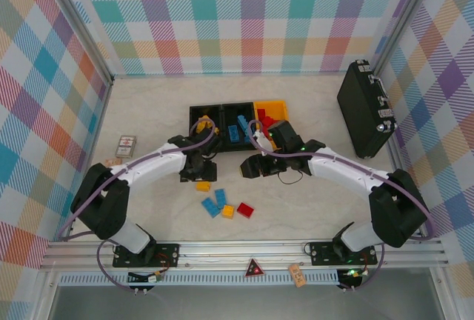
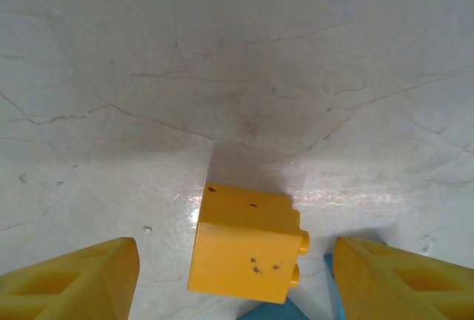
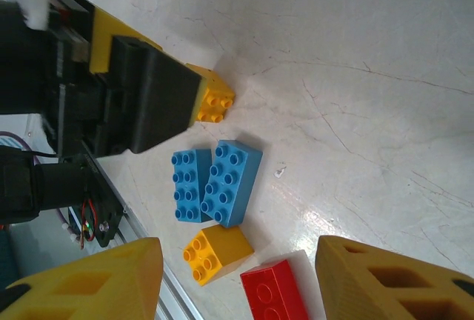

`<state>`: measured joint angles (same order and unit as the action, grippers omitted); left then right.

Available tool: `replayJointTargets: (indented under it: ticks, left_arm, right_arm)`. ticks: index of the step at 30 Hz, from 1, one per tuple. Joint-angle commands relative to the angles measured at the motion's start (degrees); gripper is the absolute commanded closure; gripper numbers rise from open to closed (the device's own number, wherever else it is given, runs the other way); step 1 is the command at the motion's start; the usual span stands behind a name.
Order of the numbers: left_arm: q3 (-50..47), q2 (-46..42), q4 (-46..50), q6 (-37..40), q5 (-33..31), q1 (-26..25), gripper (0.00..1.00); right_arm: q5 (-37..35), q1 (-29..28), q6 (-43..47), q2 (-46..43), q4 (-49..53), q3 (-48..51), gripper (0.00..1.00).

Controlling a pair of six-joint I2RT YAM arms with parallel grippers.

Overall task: Sort the legos into containers by color
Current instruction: Pick up the lego from the center of the table.

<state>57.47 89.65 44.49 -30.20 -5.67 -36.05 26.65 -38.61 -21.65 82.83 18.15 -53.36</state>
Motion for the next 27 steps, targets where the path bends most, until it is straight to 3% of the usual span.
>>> replayJointTargets:
  ticks: [1,6,11,14,27]
  left_arm:
    - [-1.46,2.26,-0.86,-0.21,1.54,0.47,0.29]
    - [-2.01,4.47,-2.12,-0.71,1.71,0.47,0.32]
    - [-1.3,4.56,-1.74,-0.14,1.67,0.5,0.52]
    - [-0.36,4.02,-0.7,0.19,0.94,0.46,0.59]
    - [9.48,2.21,3.34,1.58,-2.19,1.1,0.61]
  right_arm:
    - [0.61,-0.24,0.94,0.67,-1.05,-1.18,0.43]
    - [0.02,-0.24,0.3,1.2,-1.56,-0.61,0.43]
    - [-0.59,-0.24,0.22,1.12,-1.83,-0.43,0.43]
    - [-0.86,-0.28,0.28,1.12,-1.99,-0.35,0.43]
    - [-6.06,-0.24,-0.91,-1.57,-1.15,-0.16,0.43]
